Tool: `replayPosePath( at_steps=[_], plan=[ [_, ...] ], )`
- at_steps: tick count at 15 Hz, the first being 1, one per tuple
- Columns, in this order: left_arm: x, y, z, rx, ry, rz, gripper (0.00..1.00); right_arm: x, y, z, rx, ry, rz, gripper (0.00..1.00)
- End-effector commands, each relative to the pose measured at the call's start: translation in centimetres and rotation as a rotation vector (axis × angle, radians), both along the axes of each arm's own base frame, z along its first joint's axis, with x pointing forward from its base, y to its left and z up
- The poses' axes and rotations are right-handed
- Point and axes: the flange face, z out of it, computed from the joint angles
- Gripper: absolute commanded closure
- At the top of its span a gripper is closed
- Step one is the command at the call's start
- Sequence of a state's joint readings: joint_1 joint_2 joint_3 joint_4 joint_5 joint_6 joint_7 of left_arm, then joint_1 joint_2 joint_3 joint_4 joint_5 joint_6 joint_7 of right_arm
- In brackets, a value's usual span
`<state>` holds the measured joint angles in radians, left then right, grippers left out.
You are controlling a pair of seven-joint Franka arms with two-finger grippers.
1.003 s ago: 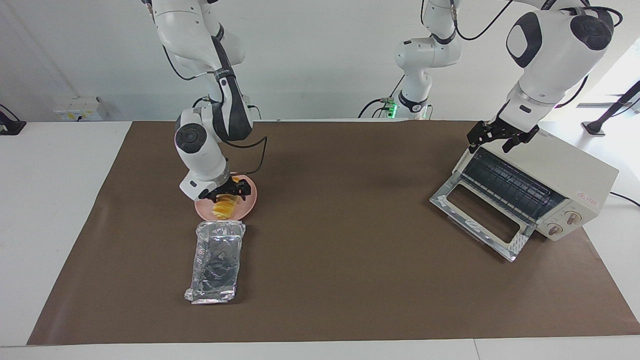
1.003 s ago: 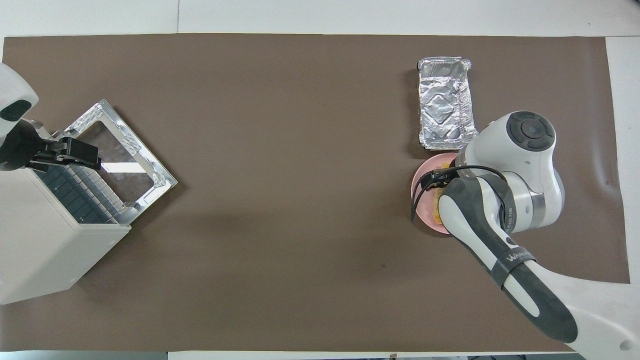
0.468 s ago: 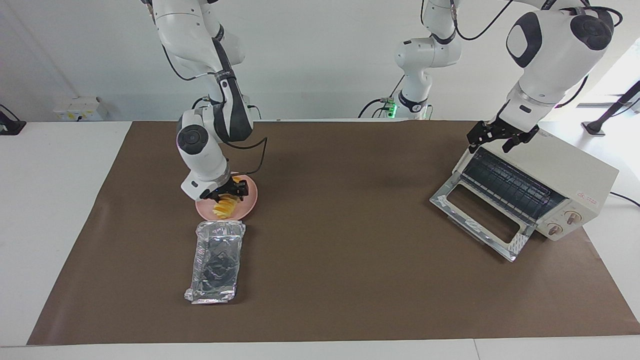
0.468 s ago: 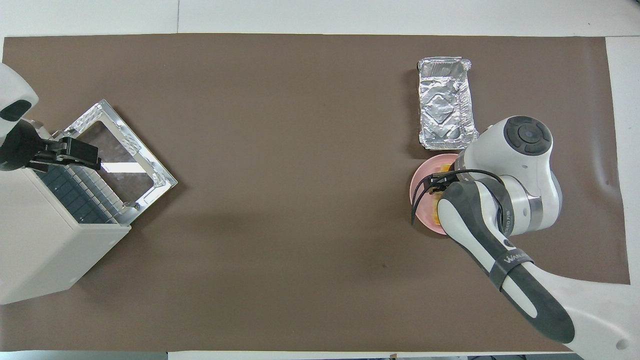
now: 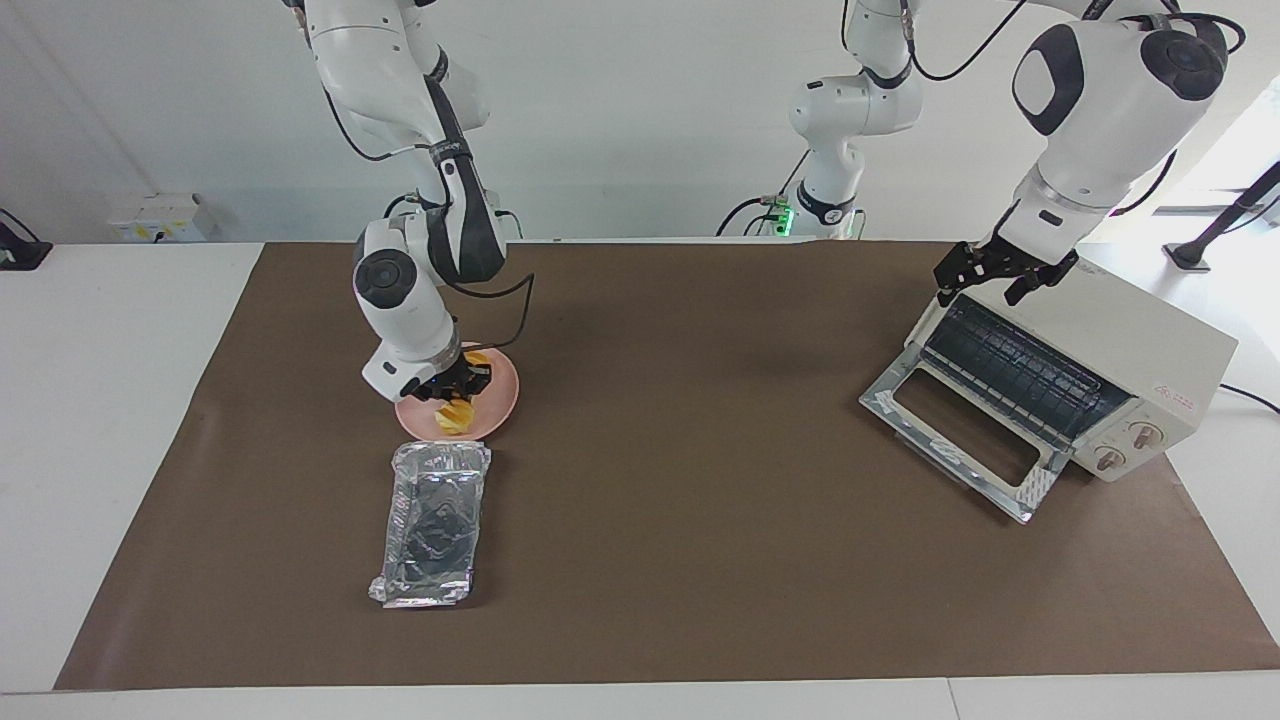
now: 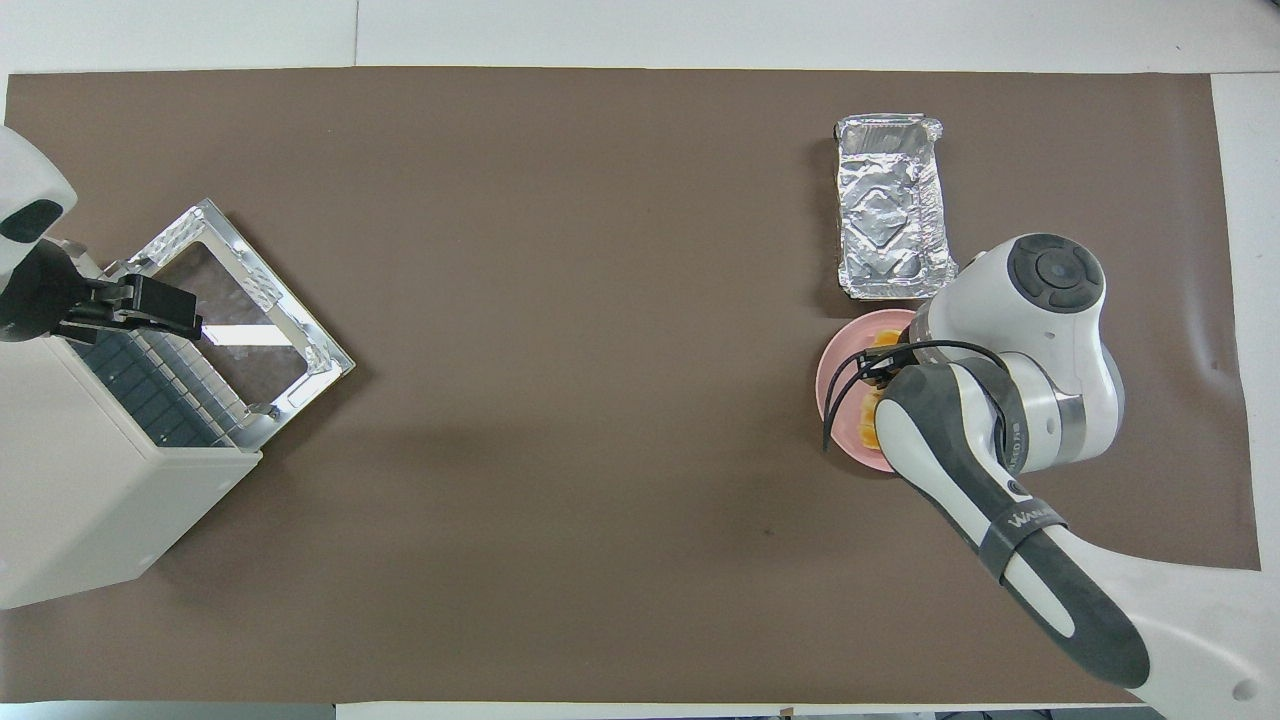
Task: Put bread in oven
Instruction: 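Reach the right gripper to the orange bread on the pink plate and grasp it, then lift the bread with the right gripper and carry it over the foil tray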
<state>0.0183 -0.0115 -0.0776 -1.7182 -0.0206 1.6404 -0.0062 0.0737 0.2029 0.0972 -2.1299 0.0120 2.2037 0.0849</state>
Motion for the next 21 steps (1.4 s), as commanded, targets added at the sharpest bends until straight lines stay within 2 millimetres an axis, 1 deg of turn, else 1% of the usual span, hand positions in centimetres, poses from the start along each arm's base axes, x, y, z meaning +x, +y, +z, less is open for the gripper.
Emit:
replayPosePath(
  at_steps=[1,2,6,7,9,11,12,13,14,15,16,18,20,21],
  plan=[
    [-0.3,0.2,0.6,-0.013,-0.003,0.002,0.0,0.3,-0.5,0.7,-0.001,-0.004,0.026,1.0],
    [-0.3,0.2,0.6,-0.013,-0.003,0.002,0.0,0.9,-0.5,1.8,-0.003,0.011,0.027,1.0],
    [-0.3,0.2,0.6,-0.013,-0.003,0.002,0.0,3.6,-0.8,7.8,-0.004,0.038,0.016,1.0],
    [-0.3,0.2,0.6,-0.013,-0.003,0.002,0.0,4.4,-0.7,8.8,0.001,0.047,0.014,1.0],
    [-0.3,0.2,0.6,-0.013,-0.003,0.002,0.0,6.8,-0.4,11.6,0.011,0.037,0.012,1.0],
    [-0.3,0.2,0.6,-0.013,-0.003,0.002,0.0,8.6,-0.9,13.2,0.022,0.009,0.004,1.0],
    [-0.3,0.2,0.6,-0.013,-0.003,0.002,0.0,9.7,-1.6,13.3,0.025,-0.003,-0.004,1.0],
    [-0.3,0.2,0.6,-0.013,-0.003,0.002,0.0,10.8,-1.7,13.5,0.02,-0.011,0.007,1.0],
    [-0.3,0.2,0.6,-0.013,-0.003,0.002,0.0,11.9,-1.9,13.0,0.021,0.006,0.009,1.0],
    [-0.3,0.2,0.6,-0.013,-0.003,0.002,0.0,13.7,-1.9,13.0,0.028,0.002,0.016,1.0],
    [-0.3,0.2,0.6,-0.013,-0.003,0.002,0.0,15.4,-2.0,12.5,0.033,0.004,0.032,1.0],
    [-0.3,0.2,0.6,-0.013,-0.003,0.002,0.0,17.8,-2.0,11.1,0.043,-0.009,0.043,1.0],
    [-0.3,0.2,0.6,-0.013,-0.003,0.002,0.0,19.5,-2.3,10.3,0.047,-0.03,0.042,1.0],
    [-0.3,0.2,0.6,-0.013,-0.003,0.002,0.0,20.1,-1.9,9.5,0.049,-0.041,0.05,1.0]
  ],
)
